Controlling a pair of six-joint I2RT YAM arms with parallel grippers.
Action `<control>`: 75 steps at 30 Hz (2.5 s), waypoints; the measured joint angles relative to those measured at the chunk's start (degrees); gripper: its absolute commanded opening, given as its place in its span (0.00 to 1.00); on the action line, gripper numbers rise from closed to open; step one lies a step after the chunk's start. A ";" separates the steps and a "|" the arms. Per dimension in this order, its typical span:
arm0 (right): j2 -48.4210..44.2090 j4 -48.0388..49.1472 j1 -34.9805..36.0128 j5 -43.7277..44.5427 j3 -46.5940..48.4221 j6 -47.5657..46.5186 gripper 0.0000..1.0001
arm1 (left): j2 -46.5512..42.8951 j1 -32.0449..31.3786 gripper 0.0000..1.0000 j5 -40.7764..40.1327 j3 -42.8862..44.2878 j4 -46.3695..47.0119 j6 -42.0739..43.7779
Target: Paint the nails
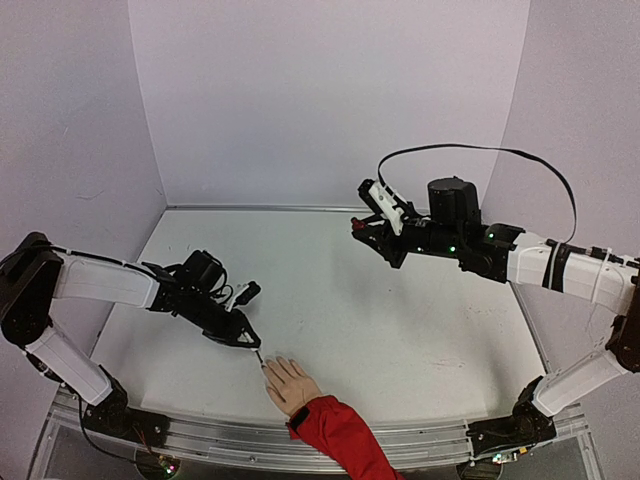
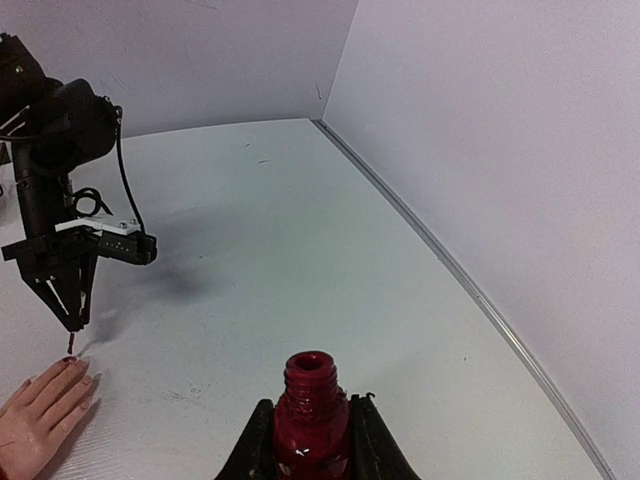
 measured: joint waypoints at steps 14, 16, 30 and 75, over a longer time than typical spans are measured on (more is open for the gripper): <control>0.00 0.00 -0.15 0.00 0.00 0.00 0.00 | 1.03 -0.09 0.00 0.68 0.00 0.15 0.00; 0.00 0.00 -0.17 0.02 0.00 0.00 0.00 | 1.14 -0.11 0.00 0.74 0.00 0.13 0.00; 0.00 0.00 -0.26 0.00 0.00 0.00 0.00 | 1.40 -0.48 0.00 1.57 0.00 0.15 0.00; 0.00 0.00 -0.26 -0.04 0.00 0.02 0.00 | 2.27 -0.87 0.00 -1.16 0.00 0.17 -0.07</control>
